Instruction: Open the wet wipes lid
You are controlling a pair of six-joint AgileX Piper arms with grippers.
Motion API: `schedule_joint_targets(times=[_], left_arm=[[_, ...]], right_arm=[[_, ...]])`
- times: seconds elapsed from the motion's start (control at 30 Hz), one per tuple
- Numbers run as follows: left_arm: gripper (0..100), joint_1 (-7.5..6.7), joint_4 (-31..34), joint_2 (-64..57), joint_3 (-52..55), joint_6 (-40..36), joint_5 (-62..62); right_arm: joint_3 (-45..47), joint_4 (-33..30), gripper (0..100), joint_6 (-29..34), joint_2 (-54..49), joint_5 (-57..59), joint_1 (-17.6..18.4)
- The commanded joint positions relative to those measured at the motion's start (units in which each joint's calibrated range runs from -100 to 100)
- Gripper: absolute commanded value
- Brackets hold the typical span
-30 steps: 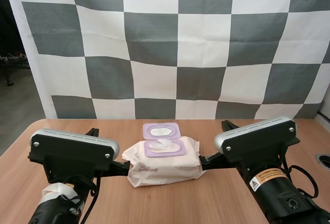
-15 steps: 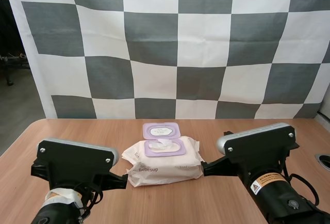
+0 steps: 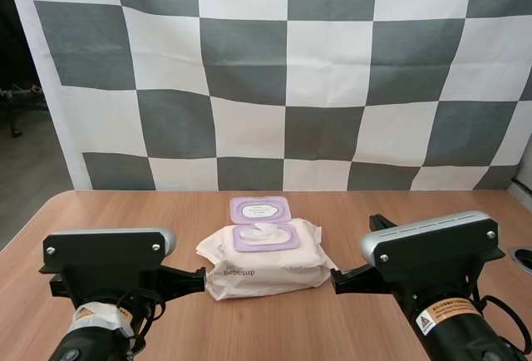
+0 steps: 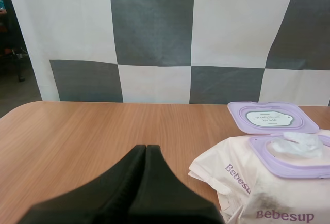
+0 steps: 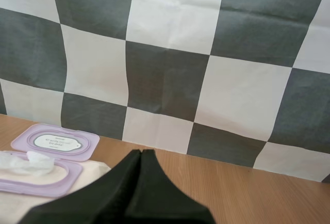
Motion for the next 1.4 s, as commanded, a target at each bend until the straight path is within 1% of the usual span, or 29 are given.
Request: schedule_joint_targets(times=[0.0,0.2,0.27,0.37,0.43,1.37], left_arm=[[0,-0.02,0.0,0.0,0.0,0.0,-0.2],[0,-0.02,0.0,0.0,0.0,0.0,-0.2],[0,-0.02,0.0,0.0,0.0,0.0,-0.2],[0,-0.02,0.0,0.0,0.0,0.0,-0.2],[0,-0.02,0.0,0.0,0.0,0.0,-0.2],[0,-0.02,0.0,0.0,0.0,0.0,-0.2]], right_arm=[[0.0,0.1,0,0.0,0.0,1.1,-0.5],[0.0,0.7,0,0.0,0.0,3.7,-3.4],[0.0,2.8,0,0.0,0.0,6.3,-4.1],[0.0,3.2,0,0.0,0.0,11.0,-4.5],[0.0,2.5,0,-0.1,0.0,11.6,-4.5],[0.0,2.5,0,-0.1,0.0,11.8,-4.5]])
